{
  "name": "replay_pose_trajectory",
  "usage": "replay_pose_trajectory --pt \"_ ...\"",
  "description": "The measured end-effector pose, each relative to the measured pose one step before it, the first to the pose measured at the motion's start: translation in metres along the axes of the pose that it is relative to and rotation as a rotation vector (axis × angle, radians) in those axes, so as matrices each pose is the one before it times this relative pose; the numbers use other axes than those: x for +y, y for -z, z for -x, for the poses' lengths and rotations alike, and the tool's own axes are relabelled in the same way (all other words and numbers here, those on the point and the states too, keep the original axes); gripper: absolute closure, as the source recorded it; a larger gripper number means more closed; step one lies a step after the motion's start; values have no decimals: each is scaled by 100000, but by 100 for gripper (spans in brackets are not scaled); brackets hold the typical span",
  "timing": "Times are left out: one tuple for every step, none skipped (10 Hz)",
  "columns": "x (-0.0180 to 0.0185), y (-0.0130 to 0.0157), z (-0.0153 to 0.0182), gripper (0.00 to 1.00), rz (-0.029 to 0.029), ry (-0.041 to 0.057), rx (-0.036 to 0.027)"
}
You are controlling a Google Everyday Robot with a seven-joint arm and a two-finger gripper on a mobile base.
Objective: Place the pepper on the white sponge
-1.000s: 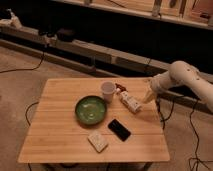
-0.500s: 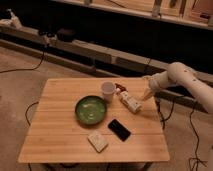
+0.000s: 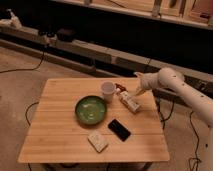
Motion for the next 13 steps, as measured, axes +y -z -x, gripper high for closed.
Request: replay_pose_trajectory --pt "-442 -127 -1009 20 -3328 952 1923" --pt "-132 -86 -595 20 -1378 -489 1019" --pt "-79 -225 -652 20 -1135 -1166 961" --pt "105 -400 -408 20 -173 -1771 154" --pt "234 -508 -114 20 940 -2320 -841" --pt "260 -489 31 20 1439 -2527 -1356" --pt "233 -572 81 20 1750 -3314 -1926" --pt "300 -648 -135 20 2187 -2652 -1649" --pt "41 -299 -74 20 969 -1049 -762" --pt "-1 -449 -81 20 1304 -1076 -904" --pt "-75 -352 -146 20 897 -725 -525" --pt "-139 -370 -172 20 618 -299 -169" --pt "-232 -300 -157 20 87 7 159"
